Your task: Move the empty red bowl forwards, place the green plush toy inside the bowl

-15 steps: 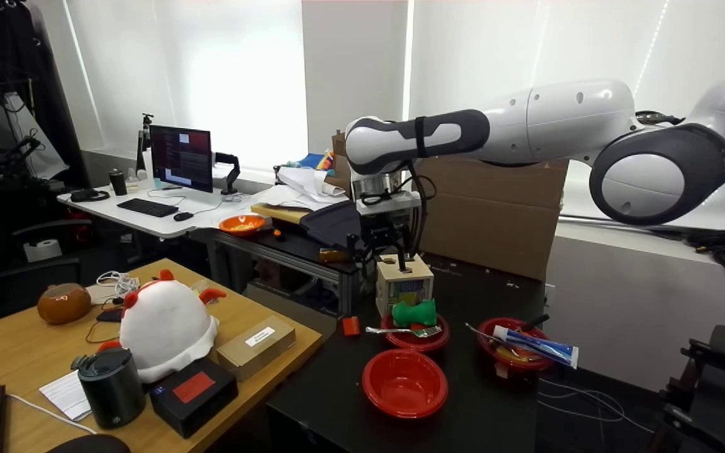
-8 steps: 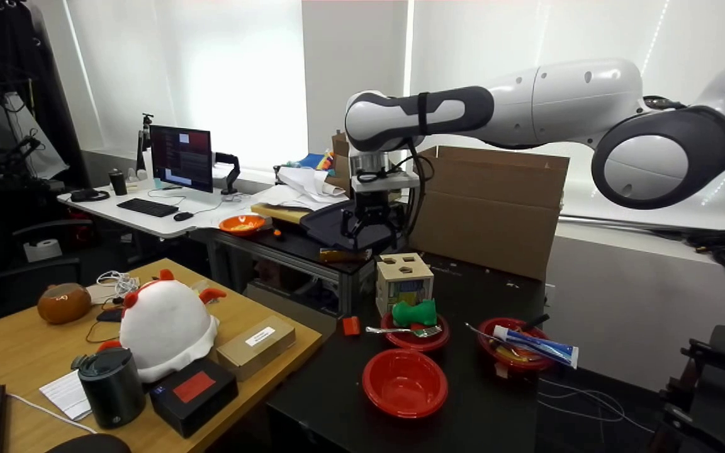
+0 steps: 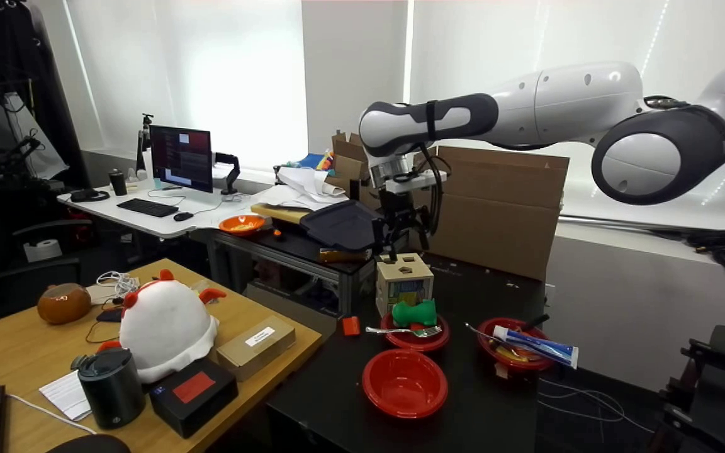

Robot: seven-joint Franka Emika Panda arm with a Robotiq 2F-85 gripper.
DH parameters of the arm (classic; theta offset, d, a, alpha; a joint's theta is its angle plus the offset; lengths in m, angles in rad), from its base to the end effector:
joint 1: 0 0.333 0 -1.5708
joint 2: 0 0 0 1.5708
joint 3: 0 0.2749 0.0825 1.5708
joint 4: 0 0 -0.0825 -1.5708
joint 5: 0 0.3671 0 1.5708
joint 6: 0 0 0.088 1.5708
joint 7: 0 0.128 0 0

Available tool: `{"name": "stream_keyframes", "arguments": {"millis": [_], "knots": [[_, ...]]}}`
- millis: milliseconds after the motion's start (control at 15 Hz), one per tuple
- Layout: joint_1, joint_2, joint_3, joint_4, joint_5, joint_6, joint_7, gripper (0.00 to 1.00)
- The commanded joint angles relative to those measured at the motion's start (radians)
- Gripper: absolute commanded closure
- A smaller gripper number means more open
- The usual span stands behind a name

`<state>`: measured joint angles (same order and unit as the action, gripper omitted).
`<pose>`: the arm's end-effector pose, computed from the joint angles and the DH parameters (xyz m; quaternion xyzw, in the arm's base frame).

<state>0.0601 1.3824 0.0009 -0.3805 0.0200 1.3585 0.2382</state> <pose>0.6907 0.0447 0.1621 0.9757 -0.0868 -0.2001 0.0195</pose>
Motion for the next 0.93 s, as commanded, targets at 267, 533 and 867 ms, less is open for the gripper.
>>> {"name": "stream_keyframes", "arguments": {"millis": [267,533,867], "knots": [[-0.002,0.016,-0.045,-0.061,-0.145,-0.077,-0.403,0.0],[0.0,0.084,-0.046,0.028,-0.195,-0.106,-0.585,0.0],[-0.007,0.058,-0.026,-0.02,-0.176,0.015,-0.596,0.0]]}}
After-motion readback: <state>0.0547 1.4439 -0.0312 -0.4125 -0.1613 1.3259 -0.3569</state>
